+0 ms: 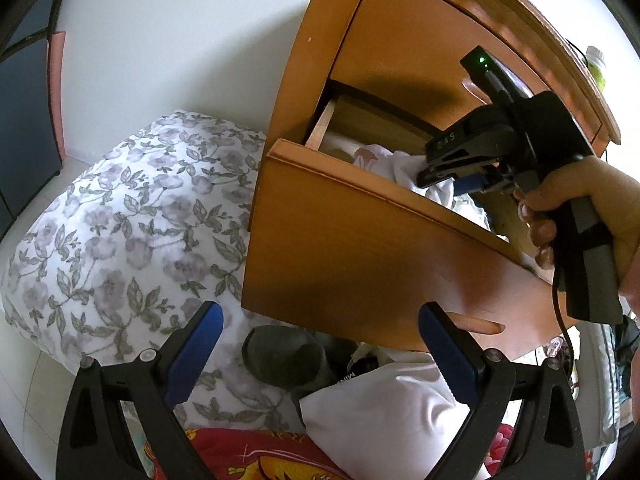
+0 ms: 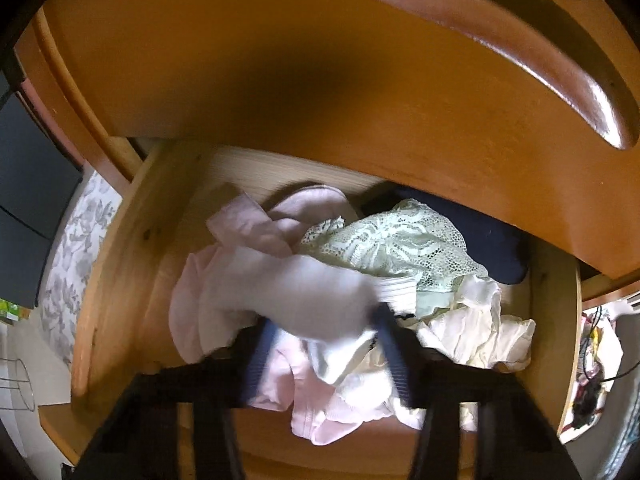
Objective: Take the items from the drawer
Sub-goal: 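Reach the right gripper into the drawer and grasp a white cloth, then lift the white cloth up out of the drawer with the right gripper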
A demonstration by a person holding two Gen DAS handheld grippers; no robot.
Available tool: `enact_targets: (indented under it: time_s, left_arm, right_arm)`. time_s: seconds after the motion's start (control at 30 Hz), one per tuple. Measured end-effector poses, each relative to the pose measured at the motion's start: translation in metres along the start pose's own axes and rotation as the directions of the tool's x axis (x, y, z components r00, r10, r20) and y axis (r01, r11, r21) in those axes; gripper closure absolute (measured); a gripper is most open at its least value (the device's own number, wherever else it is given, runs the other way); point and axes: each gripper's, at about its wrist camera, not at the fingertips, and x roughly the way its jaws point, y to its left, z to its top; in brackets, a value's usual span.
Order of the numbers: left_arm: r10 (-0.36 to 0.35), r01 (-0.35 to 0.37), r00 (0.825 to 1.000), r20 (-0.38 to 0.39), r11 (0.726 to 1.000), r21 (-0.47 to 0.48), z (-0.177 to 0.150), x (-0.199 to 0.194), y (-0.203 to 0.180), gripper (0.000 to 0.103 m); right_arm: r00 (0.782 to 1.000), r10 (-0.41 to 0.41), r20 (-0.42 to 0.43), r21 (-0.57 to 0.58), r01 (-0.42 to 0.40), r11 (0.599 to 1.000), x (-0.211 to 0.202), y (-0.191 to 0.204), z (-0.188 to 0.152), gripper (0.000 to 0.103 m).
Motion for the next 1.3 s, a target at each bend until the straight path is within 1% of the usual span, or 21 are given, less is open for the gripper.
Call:
enact_targets:
  time_s: [0.03,0.07,0.1,0.13,0.23,0.43,0.67,0.87,1.03,1.13,1.3]
  left_arm:
    - [-0.001,0.001,1.0,-0.002,1.0,0.0,0.0,0.001,0.0,0.005]
    - [-0.002,0.002,1.0,-0.004,1.0,0.001,0.0,0.002,0.0,0.005]
    - [-0.004,0.004,1.0,-0.006,1.0,0.001,0.0,0.002,0.0,0.005]
    - [-0.005,0.005,1.0,-0.01,1.0,0.0,-0.001,0.003,0.0,0.005]
    - [-0.006,0.006,1.0,-0.019,1.0,-0.002,-0.001,0.004,0.001,0.005]
    - [-0.006,0.006,1.0,-0.026,1.0,0.002,-0.001,0.005,0.0,0.005]
    - [-0.005,0.005,1.0,-0.03,1.0,0.003,-0.001,0.006,0.0,0.005]
    - [-0.005,0.005,1.0,-0.026,1.0,0.003,-0.002,0.004,0.0,0.005]
    - [-0.006,0.006,1.0,-0.018,1.0,-0.009,-0.002,0.001,0.002,0.005]
    - [-0.006,0.006,1.0,-0.014,1.0,-0.008,-0.002,0.0,0.001,0.005]
    - [-0.004,0.004,1.0,-0.005,1.0,0.004,-0.002,-0.006,-0.001,0.005]
  right_arm:
    - [1.0,-0.008,0.005,0.004,0.008,1.0,-0.001,-0.001,0.0,0.072]
    - [1.0,-0.008,0.009,0.014,0.008,1.0,-0.003,-0.004,0.001,0.074]
    - [1.0,-0.008,0.015,0.028,0.008,1.0,-0.004,-0.007,0.001,0.08]
    - [1.0,-0.013,0.019,0.037,0.012,0.999,-0.005,-0.009,0.002,0.088]
    - [0.999,-0.024,0.036,0.073,0.021,0.997,-0.012,-0.021,0.001,0.094]
    - [0.994,-0.046,0.097,0.093,0.037,0.995,-0.036,-0.038,-0.003,0.095]
    - [0.982,-0.061,0.181,0.113,0.041,0.993,-0.082,-0.056,-0.011,0.095]
    - [0.969,-0.069,0.238,0.107,0.045,0.993,-0.122,-0.061,-0.015,0.095]
    - [0.96,-0.06,0.274,0.116,0.029,0.993,-0.154,-0.064,-0.025,0.095]
    - [0.953,-0.054,0.298,0.121,0.018,0.992,-0.177,-0.068,-0.038,0.095]
    - [0.949,-0.034,0.314,0.124,-0.005,0.992,-0.212,-0.064,-0.059,0.095]
